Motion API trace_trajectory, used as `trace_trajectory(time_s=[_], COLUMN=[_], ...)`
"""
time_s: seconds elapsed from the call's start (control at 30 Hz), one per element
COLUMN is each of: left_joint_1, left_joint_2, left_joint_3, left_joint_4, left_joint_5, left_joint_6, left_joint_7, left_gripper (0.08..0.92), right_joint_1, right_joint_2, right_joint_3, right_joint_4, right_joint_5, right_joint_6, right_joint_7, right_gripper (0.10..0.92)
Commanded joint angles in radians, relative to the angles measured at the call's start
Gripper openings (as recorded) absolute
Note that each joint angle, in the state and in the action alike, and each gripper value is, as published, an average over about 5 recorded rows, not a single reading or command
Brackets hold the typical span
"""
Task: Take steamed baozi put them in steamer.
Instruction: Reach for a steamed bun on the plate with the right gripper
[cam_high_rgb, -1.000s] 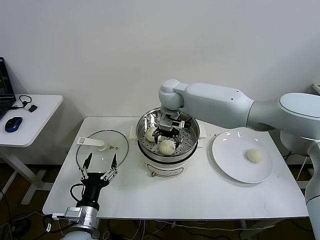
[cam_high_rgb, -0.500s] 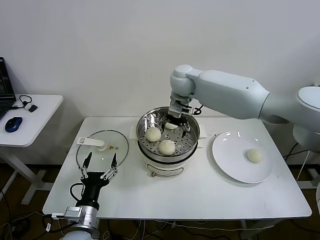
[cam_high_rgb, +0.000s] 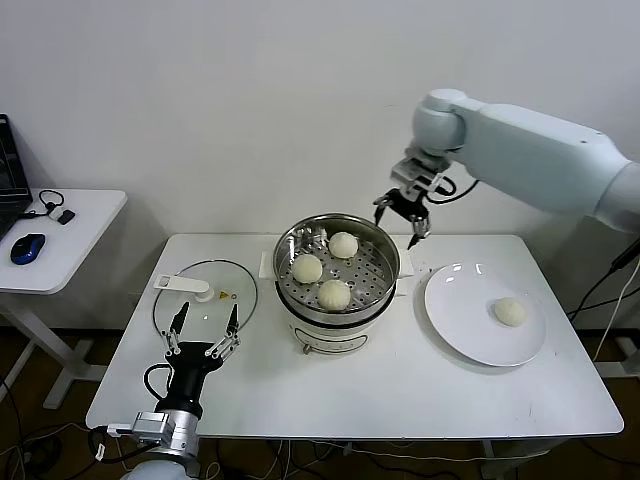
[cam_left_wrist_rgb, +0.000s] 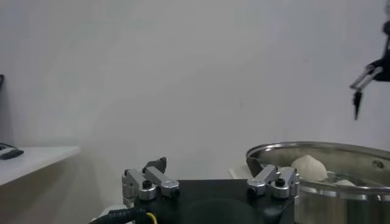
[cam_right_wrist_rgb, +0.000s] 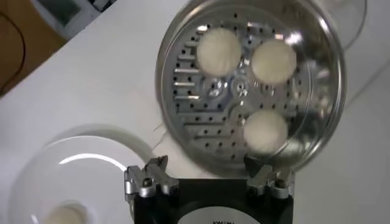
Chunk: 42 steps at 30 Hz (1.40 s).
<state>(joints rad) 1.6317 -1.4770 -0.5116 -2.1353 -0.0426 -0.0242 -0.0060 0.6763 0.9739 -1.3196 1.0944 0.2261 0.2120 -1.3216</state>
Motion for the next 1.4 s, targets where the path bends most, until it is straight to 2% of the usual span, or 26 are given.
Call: trace_trajectory(time_s=[0.03, 0.27, 0.5, 0.97, 1.4], left_joint_1=[0.001, -0.001, 0.005, 0.005, 0.012], left_joint_2=[0.006, 0.006, 0.009, 0.01, 0.011], left_joint_3=[0.008, 0.023, 0.02, 0.011, 0.005], left_joint_4=[-0.002, -0.004, -0.005, -0.001, 0.001], left_joint_5=[0.003, 0.012, 0.014, 0.012, 0.009], left_joint_6=[0.002, 0.003, 0.003, 0.009, 0.006], left_joint_7=[0.001, -0.003, -0.003, -0.003, -0.002], left_gripper=[0.823, 0.823, 0.823, 0.823, 0.823], right_joint_1=[0.004, -0.121, -0.339, -0.608, -0.671], right_joint_2=[-0.3, -0.412, -0.436, -0.278, -0.19], right_joint_3=[-0.041, 0.029, 0.258, 0.614, 0.692], right_joint_4=[-0.018, -0.052, -0.149, -0.412, -0.478], right_joint_5=[0.097, 0.009, -0.126, -0.439, -0.481], right_joint_6=[-0.169, -0.201, -0.184, -0.079, -0.071], right_joint_7=[-0.004, 0.004, 0.018, 0.049, 0.061], right_gripper=[0.823, 0.823, 0.823, 0.823, 0.823])
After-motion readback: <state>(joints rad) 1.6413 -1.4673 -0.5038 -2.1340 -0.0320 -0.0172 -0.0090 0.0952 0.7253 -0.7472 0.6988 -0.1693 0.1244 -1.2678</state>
